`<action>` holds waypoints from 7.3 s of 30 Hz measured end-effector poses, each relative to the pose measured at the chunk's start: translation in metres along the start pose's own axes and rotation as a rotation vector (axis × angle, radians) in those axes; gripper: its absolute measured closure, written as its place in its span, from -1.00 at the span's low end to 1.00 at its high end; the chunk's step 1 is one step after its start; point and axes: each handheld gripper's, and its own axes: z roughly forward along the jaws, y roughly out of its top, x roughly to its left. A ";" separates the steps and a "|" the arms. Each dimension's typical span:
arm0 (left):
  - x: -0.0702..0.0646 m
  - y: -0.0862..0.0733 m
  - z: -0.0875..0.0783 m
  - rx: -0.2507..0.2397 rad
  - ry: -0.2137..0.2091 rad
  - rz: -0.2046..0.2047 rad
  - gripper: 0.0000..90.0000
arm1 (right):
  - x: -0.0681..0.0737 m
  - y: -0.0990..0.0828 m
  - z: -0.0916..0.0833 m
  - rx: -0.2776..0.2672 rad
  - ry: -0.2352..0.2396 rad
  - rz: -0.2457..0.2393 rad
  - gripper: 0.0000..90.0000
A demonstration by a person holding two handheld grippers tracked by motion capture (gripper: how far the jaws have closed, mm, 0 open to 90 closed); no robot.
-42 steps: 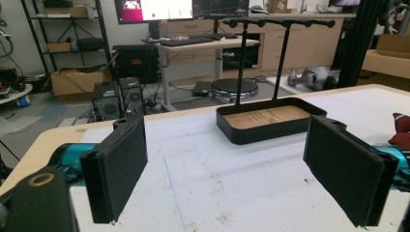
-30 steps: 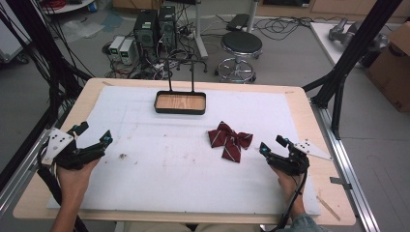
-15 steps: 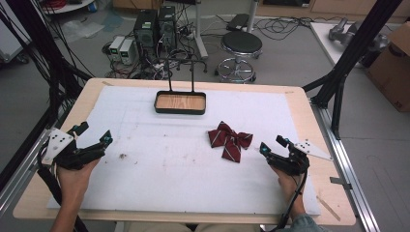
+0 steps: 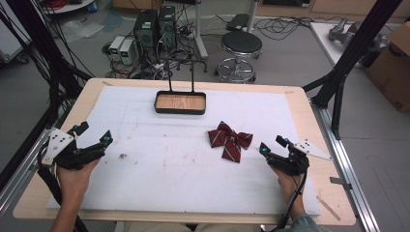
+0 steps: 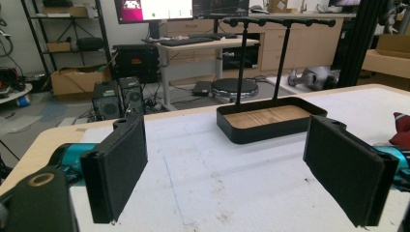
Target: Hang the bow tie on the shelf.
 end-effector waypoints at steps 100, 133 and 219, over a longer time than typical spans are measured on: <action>0.000 0.006 -0.001 -0.035 -0.037 -0.013 -0.64 | 0.060 0.107 0.184 0.045 0.251 -0.373 0.68; 0.000 0.001 -0.001 -0.016 -0.046 -0.012 -0.64 | 0.029 0.124 0.223 0.049 0.145 -0.208 0.68; -0.006 -0.006 -0.007 0.004 -0.067 0.002 -0.64 | 0.091 0.171 0.238 0.024 0.426 -0.297 0.67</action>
